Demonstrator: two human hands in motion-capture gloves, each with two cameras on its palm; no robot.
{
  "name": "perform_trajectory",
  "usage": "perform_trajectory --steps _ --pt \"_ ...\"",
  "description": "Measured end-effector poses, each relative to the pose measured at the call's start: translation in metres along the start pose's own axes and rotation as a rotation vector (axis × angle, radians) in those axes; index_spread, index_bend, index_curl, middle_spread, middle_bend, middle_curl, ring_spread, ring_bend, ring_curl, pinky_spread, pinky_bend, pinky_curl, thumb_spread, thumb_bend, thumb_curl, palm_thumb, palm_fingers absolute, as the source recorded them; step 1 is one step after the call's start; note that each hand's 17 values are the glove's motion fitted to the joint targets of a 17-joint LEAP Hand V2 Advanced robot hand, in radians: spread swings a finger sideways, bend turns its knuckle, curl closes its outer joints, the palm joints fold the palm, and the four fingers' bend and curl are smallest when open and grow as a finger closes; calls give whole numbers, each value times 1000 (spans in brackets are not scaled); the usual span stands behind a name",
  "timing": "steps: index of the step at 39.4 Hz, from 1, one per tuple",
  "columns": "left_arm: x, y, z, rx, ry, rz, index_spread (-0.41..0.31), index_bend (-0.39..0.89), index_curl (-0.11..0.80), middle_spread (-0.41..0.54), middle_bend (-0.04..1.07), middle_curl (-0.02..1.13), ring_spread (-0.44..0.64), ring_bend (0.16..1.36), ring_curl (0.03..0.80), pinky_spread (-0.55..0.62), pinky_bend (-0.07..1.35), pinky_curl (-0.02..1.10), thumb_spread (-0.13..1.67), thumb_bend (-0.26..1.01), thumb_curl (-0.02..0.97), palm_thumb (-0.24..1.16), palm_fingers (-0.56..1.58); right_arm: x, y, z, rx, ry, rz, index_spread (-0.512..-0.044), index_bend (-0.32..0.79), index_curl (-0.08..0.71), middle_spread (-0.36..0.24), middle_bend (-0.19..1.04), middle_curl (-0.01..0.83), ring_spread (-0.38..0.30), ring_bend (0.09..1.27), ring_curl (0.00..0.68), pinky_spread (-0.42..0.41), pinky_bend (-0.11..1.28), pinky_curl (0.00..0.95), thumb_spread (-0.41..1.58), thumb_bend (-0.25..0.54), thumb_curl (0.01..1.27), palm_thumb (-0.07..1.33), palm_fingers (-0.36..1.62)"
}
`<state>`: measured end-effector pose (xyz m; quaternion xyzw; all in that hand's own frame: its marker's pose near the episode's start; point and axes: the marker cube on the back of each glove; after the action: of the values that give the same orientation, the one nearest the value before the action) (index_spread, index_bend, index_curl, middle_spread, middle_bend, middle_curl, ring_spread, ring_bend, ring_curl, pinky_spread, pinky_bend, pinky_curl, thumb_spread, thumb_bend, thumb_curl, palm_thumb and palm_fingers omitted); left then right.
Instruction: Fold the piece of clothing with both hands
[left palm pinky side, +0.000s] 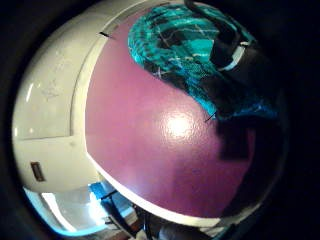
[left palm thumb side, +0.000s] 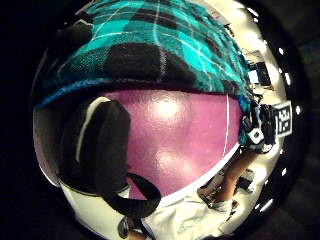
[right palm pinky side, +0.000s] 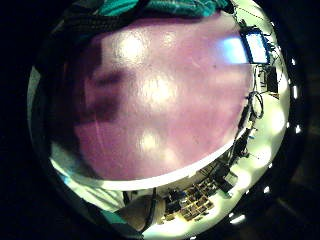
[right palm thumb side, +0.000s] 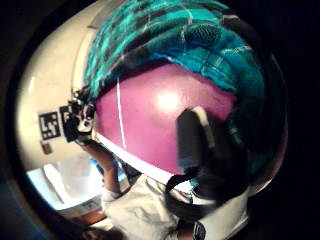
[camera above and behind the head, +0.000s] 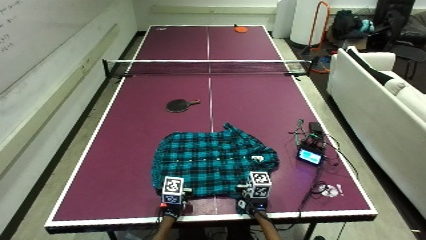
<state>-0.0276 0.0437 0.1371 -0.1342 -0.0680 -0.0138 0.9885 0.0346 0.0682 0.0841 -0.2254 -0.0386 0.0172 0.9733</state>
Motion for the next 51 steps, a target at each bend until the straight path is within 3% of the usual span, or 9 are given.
perform_trajectory --steps 4,9,15,20,26,32,36,42,51 --pt "0 -27 45 146 -40 11 -164 196 332 -129 173 346 -75 540 343 174 257 329 1247 13 232 317 711 3 -1 -1 104 -35 -53 -338 281 288 -83 209 323 -34 321 242 149 412 316 1219 64 273 602 416" --pt "-5 -26 51 268 -118 6 -221 191 354 -207 199 355 -179 539 330 33 229 325 1307 96 267 486 960 20 -14 2 279 -20 -163 -338 356 324 -148 207 332 -135 348 251 80 330 288 1254 154 317 790 707" --pt "-14 -36 10 499 -50 52 -300 204 387 -305 334 419 -300 515 351 -162 204 350 1257 144 303 649 1237 38 -9 -1 179 -36 -254 -331 325 358 -195 263 366 -210 383 288 6 270 289 1255 192 339 903 976" --pt "-10 21 -15 231 -61 175 -331 180 398 -336 348 446 -354 591 382 -227 192 365 1215 130 303 690 1269 49 -1 -22 -5 9 -353 -323 185 359 -231 380 416 -247 540 355 -6 147 276 1248 188 334 937 1159" --pt "-10 44 -69 142 -76 325 -351 210 426 -356 369 465 -376 603 399 -253 174 365 1194 102 296 708 1266 44 11 -87 -162 42 -453 -319 123 346 -246 372 434 -262 608 407 -134 291 325 1254 172 319 949 1247" --pt "-24 -2 -100 66 15 363 -360 205 442 -367 386 476 -387 624 412 -265 174 366 1191 76 288 718 1265 37 -38 -138 -208 -35 -381 -322 94 326 -252 371 448 -261 656 437 -258 409 371 1265 170 312 979 1272" --pt "-33 -41 -121 -16 58 315 -355 173 444 -370 391 483 -394 641 418 -282 200 375 1194 60 282 724 1268 22 -68 -167 -225 -73 -283 -323 99 315 -249 404 465 -258 700 456 -290 445 392 1237 158 314 998 1279" --pt "-35 -109 -100 -155 15 230 -345 165 441 -367 397 492 -394 659 427 -301 214 388 1201 39 275 733 1266 -5 -110 -186 -311 -39 -162 -327 119 312 -246 431 482 -253 733 475 -314 481 411 1191 135 316 1019 1276" --pt "-27 -122 -107 -153 12 127 -338 194 460 -356 407 507 -389 673 437 -276 166 390 1245 27 266 761 1220 3 -184 -173 -175 -18 32 -331 138 323 -242 447 497 -250 744 487 -321 515 425 1140 93 315 1035 1271"
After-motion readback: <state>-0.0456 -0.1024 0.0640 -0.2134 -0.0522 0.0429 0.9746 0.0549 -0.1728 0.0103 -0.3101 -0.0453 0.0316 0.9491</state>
